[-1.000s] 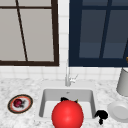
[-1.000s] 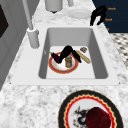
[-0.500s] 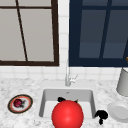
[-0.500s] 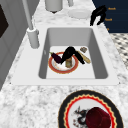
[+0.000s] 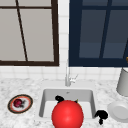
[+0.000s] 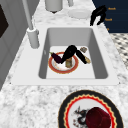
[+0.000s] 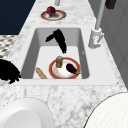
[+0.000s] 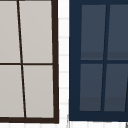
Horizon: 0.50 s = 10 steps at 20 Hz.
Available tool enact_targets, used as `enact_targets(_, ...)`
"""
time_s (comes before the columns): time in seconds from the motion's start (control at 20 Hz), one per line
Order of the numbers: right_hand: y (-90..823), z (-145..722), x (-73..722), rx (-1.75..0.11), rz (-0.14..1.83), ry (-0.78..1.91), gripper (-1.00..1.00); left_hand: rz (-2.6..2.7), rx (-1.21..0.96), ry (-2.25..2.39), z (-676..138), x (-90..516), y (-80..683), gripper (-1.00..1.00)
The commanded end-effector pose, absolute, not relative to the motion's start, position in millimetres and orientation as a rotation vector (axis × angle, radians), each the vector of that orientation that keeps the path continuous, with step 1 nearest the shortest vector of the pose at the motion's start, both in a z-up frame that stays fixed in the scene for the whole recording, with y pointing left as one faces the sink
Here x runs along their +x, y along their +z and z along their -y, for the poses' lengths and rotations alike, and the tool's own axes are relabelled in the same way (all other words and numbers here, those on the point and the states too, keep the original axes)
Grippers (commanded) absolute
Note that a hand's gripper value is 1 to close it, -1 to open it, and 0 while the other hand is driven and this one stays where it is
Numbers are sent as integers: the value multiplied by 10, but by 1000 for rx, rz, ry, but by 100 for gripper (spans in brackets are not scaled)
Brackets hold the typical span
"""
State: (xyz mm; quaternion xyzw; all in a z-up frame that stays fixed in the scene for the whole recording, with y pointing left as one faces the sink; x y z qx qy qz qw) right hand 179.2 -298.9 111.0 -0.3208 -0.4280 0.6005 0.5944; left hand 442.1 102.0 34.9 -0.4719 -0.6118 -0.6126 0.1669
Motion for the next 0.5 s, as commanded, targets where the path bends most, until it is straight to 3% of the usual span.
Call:
enact_targets(0.0,1110,2989,1792,-745,995,1395,0,1805,-1233,-1668,-1091,4402,470,-100)
enact_targets(0.45,1110,2989,1792,-745,995,1395,0,1798,-1232,-1674,-1264,4406,739,-100)
